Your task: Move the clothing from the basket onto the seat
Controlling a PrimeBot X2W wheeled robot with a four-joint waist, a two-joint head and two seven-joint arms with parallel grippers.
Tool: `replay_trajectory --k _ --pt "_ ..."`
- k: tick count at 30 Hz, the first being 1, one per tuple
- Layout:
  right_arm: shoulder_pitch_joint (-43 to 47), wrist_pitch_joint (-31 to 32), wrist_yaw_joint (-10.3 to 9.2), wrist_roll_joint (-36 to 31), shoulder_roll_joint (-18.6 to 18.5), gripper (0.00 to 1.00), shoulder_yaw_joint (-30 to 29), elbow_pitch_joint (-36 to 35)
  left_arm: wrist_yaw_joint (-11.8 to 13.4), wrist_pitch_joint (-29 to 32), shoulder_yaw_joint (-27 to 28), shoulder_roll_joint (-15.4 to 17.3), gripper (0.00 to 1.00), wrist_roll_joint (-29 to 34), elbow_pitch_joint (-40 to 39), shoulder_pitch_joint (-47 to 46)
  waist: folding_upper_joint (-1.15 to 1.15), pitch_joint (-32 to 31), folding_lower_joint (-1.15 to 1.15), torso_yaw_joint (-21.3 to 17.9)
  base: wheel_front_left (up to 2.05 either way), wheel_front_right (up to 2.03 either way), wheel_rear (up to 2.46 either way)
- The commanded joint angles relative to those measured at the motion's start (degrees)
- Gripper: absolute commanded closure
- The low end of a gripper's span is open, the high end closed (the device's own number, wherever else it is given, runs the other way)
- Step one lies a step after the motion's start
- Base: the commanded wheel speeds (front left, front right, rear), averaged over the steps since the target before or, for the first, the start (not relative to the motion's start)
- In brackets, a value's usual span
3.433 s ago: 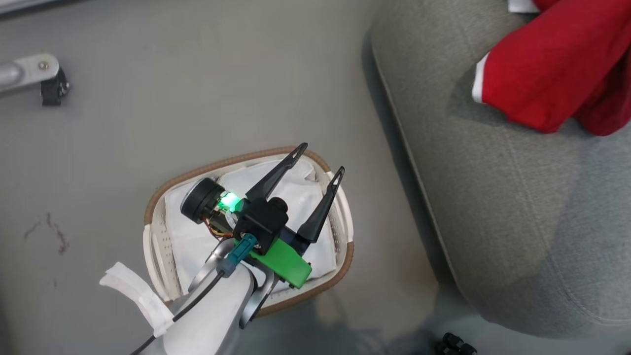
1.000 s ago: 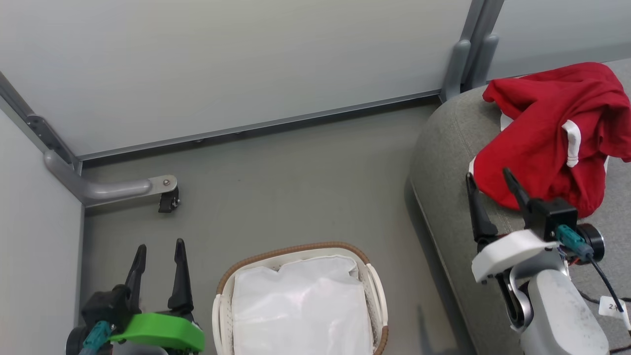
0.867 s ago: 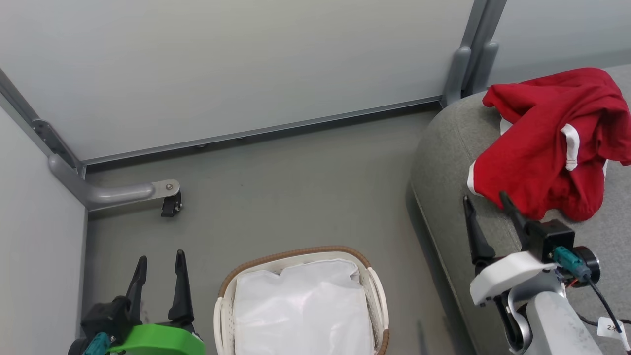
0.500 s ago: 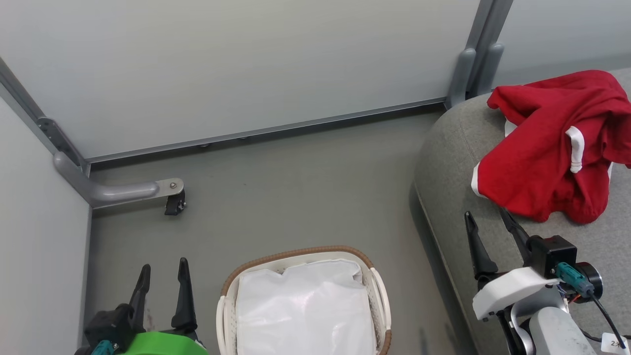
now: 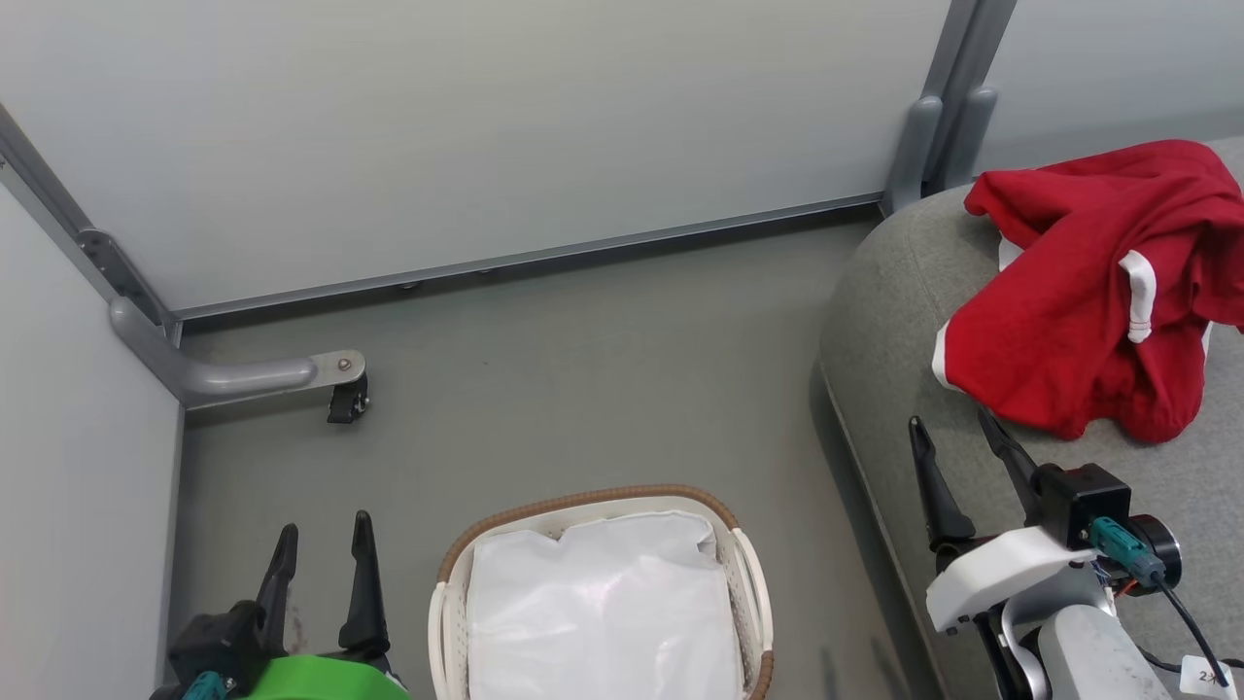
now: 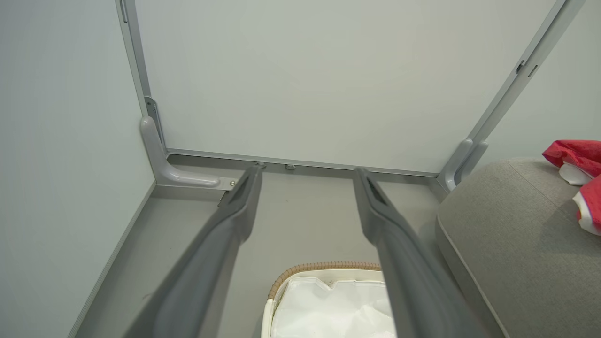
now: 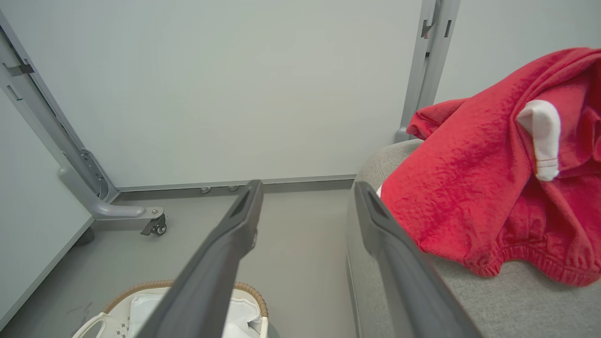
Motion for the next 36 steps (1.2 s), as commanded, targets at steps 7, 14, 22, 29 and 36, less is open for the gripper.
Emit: replay_trajectory --k 7,14,22,29,36 --pt "0.2 -0.1 -0.09 0.2 -0.2 0.00 0.4 -0.2 0.1 0.0 0.0 0.1 0.00 -0.5 0.0 0.1 0.00 0.1 0.00 0.3 0.00 0.00 0.00" --pt "0.5 0.1 0.00 0.2 0.3 1.00 0.5 1.2 0.0 0.0 -0.2 -0.1 1.00 -0.3 1.6 0.1 0.00 0.1 0.00 0.4 0.00 0.00 0.00" --pt "0.8 2.5 0.00 8.4 0.4 1.00 -0.5 1.2 -0.1 2.2 0.7 -0.2 1.00 -7.5 1.9 -0.8 0.00 -0.1 0.00 0.6 0.00 0.00 0.00" --pt "1.3 4.2 -0.01 16.0 0.3 1.00 -1.0 0.2 -0.3 4.1 1.6 -0.1 1.00 -14.1 1.6 -1.6 0.00 -0.2 0.00 0.8 0.00 0.00 0.00" --pt "1.5 5.9 -0.01 22.8 0.2 1.00 -1.6 -0.6 -0.4 5.8 2.3 -0.1 1.00 -20.0 1.3 -2.4 0.00 -0.4 0.00 1.0 0.00 0.00 0.00"
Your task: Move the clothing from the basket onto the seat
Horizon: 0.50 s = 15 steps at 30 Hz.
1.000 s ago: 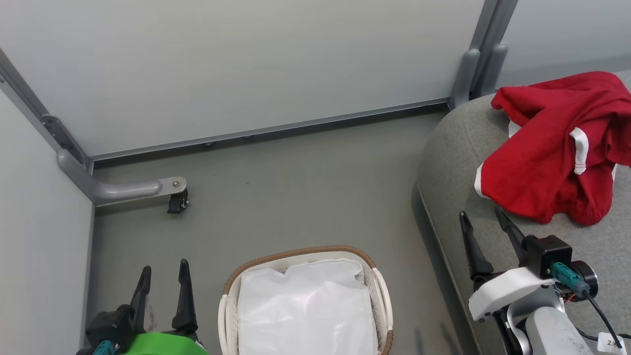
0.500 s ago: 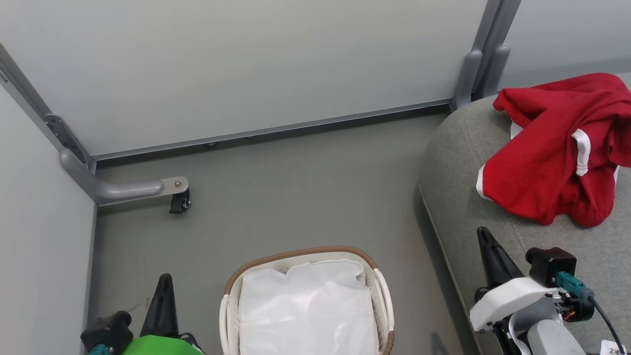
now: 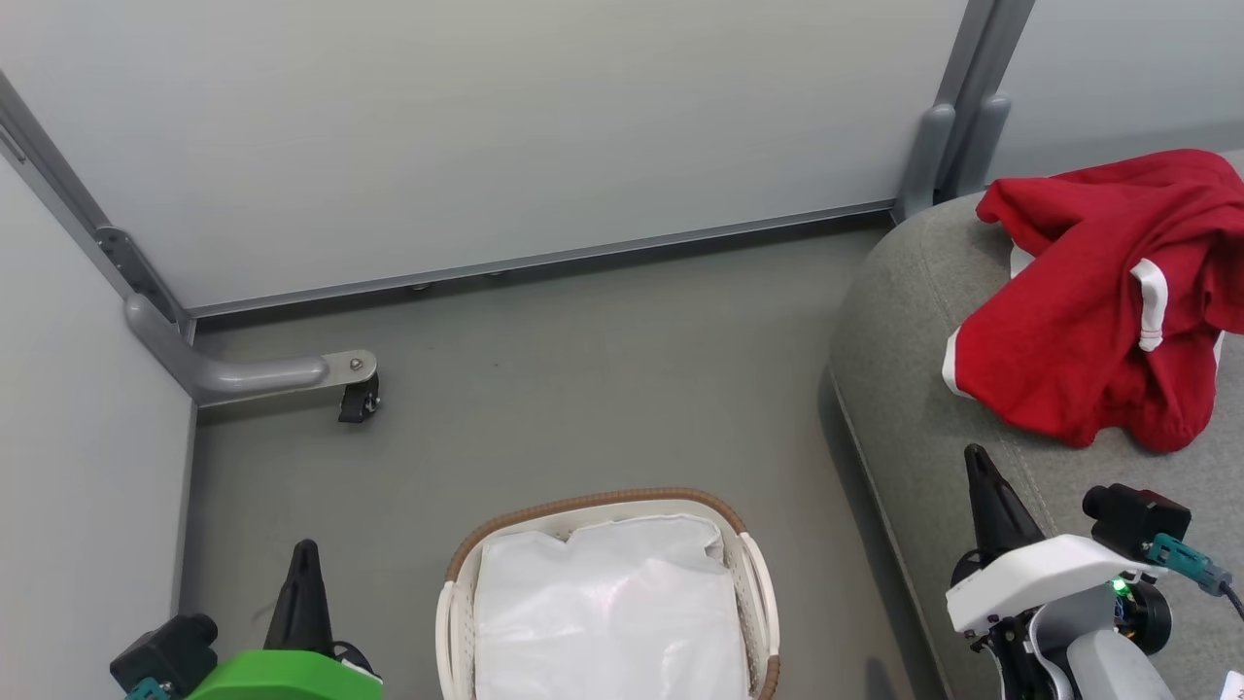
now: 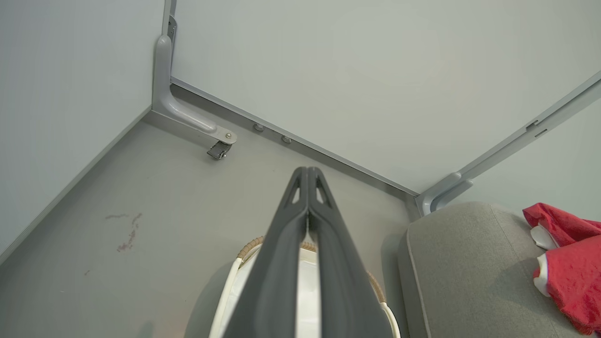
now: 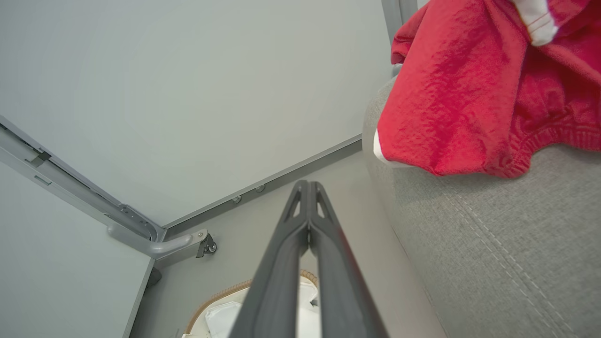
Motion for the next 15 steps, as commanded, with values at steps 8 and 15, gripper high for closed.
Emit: replay_trajectory --k 8,15 --pt "-0.1 2.1 -0.02 8.7 -0.4 1.00 -0.9 -1.8 -0.4 2.1 1.2 0.2 1.00 -7.8 -1.2 -2.5 0.00 -0.2 0.00 0.2 0.00 0.00 0.00" --pt "0.1 3.6 -0.02 14.6 -0.4 1.00 -1.4 -2.4 -0.6 3.6 1.9 0.2 1.00 -12.9 -1.4 -3.1 0.00 -0.3 0.00 0.4 0.00 0.00 0.00"
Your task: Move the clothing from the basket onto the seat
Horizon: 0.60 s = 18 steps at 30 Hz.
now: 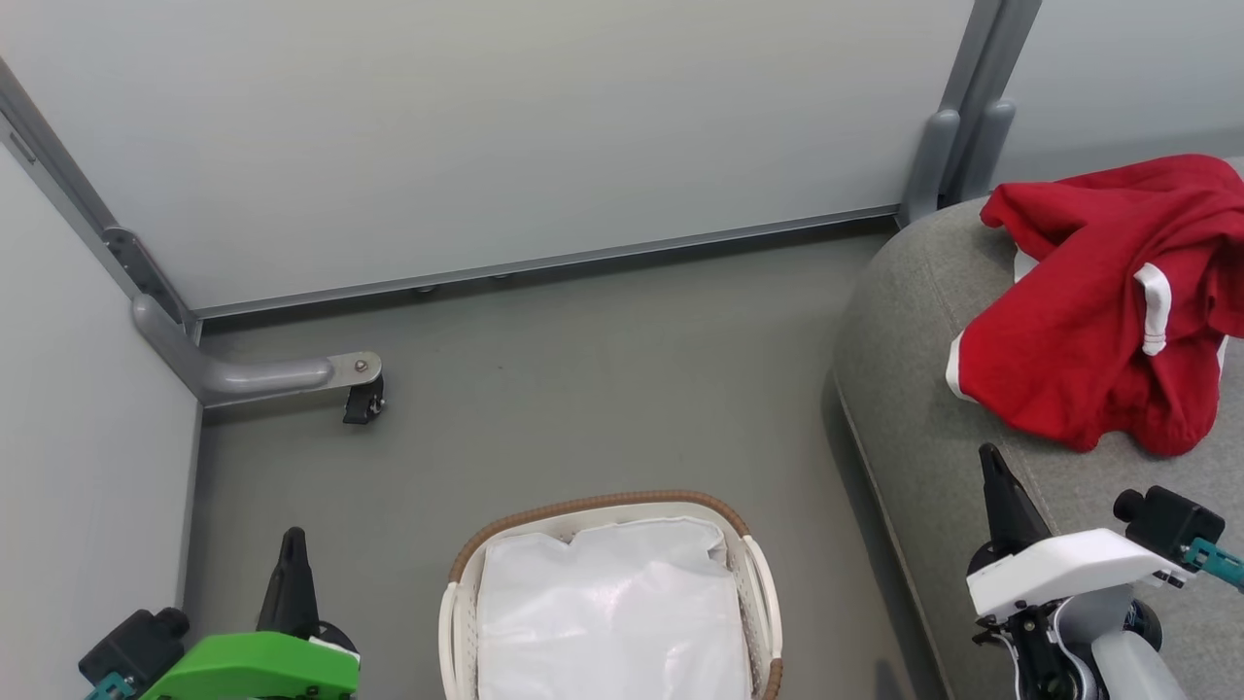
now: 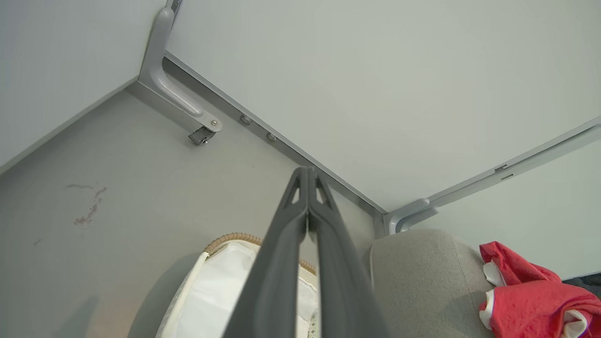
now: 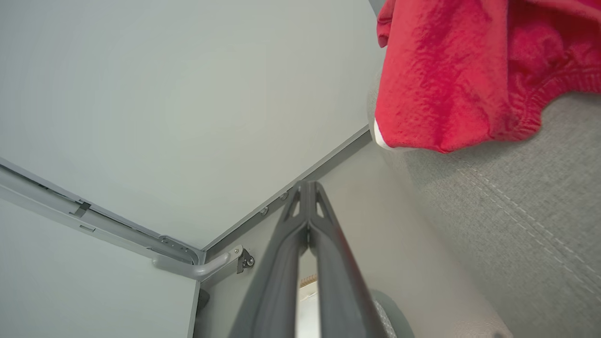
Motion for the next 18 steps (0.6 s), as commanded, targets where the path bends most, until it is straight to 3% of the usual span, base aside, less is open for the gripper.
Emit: replay_trajectory --k 1,18 --pt "-0.2 0.5 -0.02 2.1 -0.4 1.00 -0.4 -1.0 -0.2 0.4 0.5 0.2 1.00 -1.9 -1.0 -1.8 0.00 0.0 0.00 0.0 0.00 0.00 0.00" --pt "0.3 3.7 -0.03 14.5 -0.5 1.00 -1.5 -2.2 -0.5 3.6 2.0 0.2 1.00 -12.7 -1.4 -3.1 0.00 -0.4 0.00 0.5 0.00 0.00 0.00"
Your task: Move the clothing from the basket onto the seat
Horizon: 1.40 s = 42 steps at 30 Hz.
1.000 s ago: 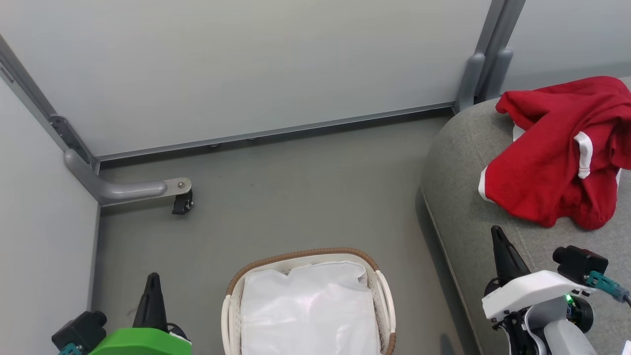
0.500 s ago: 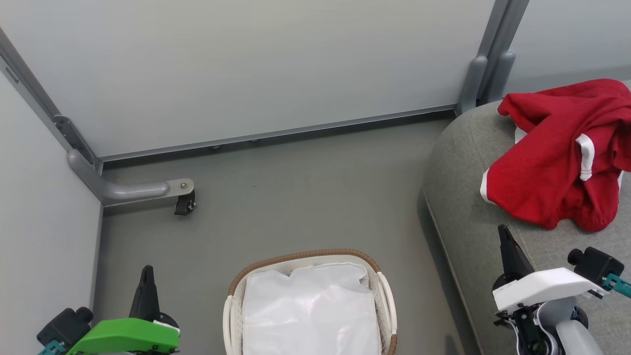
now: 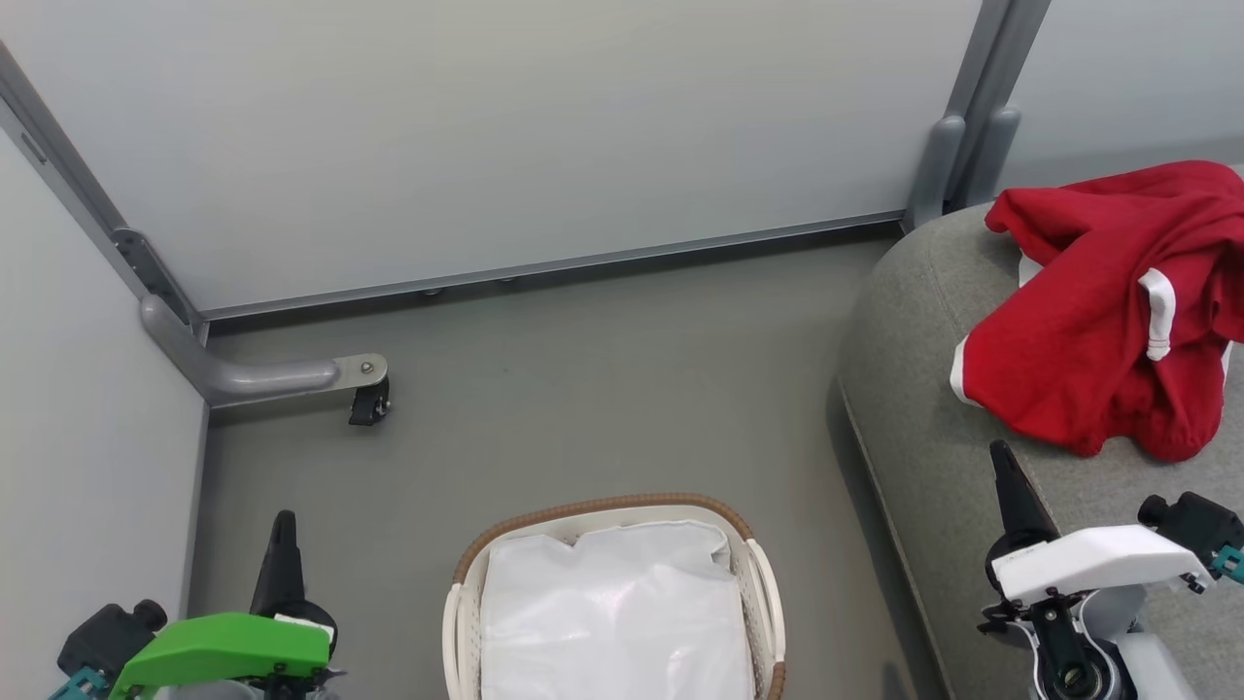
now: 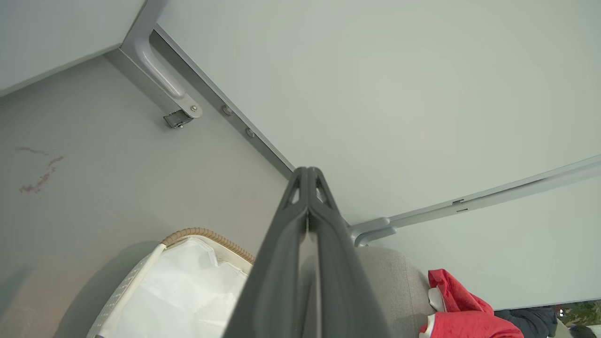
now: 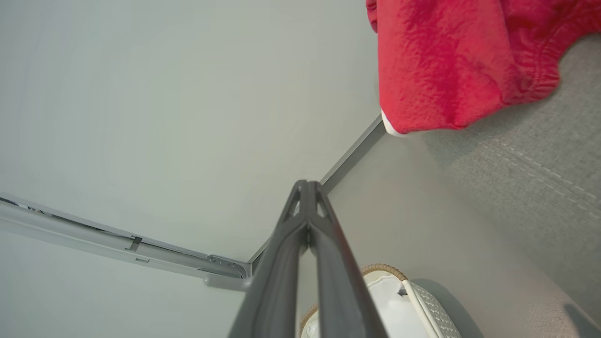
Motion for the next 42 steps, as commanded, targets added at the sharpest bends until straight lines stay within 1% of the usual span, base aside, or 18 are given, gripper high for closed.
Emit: replay_trajectory --k 1,17,42 --pt "0.2 0.4 -0.02 1.9 -0.4 1.00 -0.3 -0.9 -0.4 0.4 0.5 0.2 1.00 -1.5 -0.7 -1.6 0.00 0.0 0.00 0.0 0.00 0.00 0.00" --pt "0.6 3.0 -0.03 11.7 -0.5 1.00 -1.2 -1.8 -0.5 2.9 1.6 0.3 1.00 -10.1 -1.0 -2.6 0.00 -0.4 0.00 0.4 0.00 0.00 0.00" --pt "1.1 6.4 -0.04 25.0 -0.6 1.00 -2.5 -3.0 -0.8 6.4 3.1 0.4 1.00 -21.7 -1.5 -4.0 0.00 -1.0 0.00 1.1 0.00 0.00 0.00"
